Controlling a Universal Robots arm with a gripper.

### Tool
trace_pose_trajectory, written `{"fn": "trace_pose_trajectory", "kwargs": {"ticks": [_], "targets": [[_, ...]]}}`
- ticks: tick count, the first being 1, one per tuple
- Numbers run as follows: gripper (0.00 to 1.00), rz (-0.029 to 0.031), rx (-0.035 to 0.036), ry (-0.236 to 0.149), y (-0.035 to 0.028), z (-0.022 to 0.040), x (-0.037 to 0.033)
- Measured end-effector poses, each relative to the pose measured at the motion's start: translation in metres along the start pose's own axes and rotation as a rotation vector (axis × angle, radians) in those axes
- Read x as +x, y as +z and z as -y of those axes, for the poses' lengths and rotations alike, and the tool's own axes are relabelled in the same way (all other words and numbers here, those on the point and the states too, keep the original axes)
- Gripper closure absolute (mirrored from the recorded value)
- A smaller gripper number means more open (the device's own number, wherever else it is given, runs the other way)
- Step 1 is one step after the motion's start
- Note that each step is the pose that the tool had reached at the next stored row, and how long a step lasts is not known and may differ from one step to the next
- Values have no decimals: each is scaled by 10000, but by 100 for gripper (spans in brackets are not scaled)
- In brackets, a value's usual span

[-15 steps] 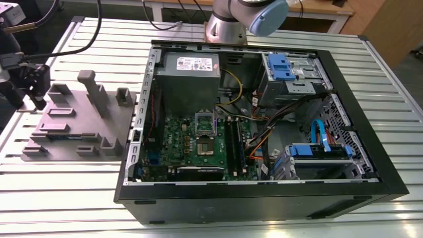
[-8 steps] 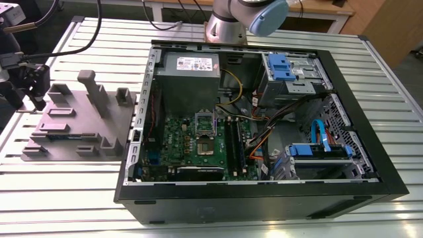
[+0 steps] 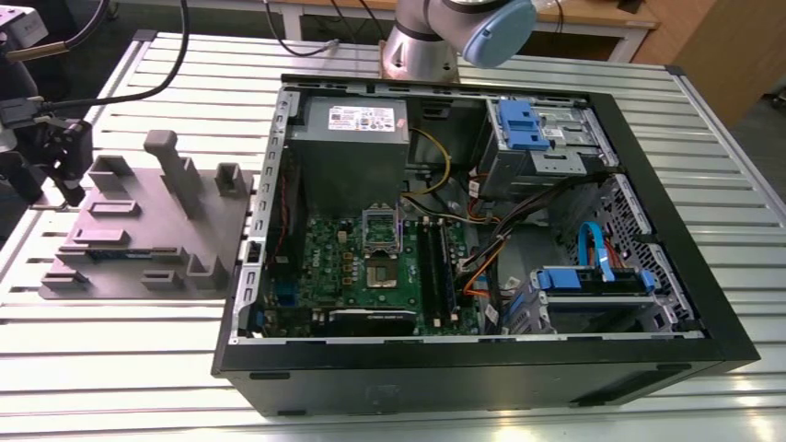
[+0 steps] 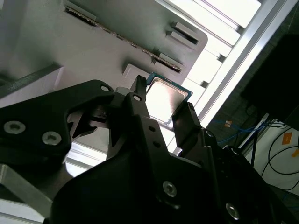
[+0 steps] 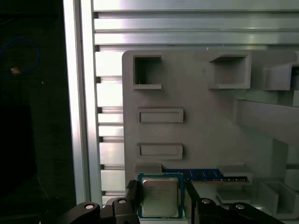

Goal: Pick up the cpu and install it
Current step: 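Pick up the cpu and move it towards the insertion slot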

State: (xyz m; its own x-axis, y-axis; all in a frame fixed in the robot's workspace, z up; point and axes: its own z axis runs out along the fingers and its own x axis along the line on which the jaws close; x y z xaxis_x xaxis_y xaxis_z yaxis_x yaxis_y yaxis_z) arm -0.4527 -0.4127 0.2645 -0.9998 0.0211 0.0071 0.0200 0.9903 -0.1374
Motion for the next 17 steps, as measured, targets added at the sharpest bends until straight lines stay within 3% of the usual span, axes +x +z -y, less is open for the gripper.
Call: {"fn": "trace_pose_trajectory", "kwargs": {"ticks": [7, 17], "targets": [[53, 1, 40, 0, 0, 0, 0], [53, 3, 163, 1, -1, 0, 0]]}}
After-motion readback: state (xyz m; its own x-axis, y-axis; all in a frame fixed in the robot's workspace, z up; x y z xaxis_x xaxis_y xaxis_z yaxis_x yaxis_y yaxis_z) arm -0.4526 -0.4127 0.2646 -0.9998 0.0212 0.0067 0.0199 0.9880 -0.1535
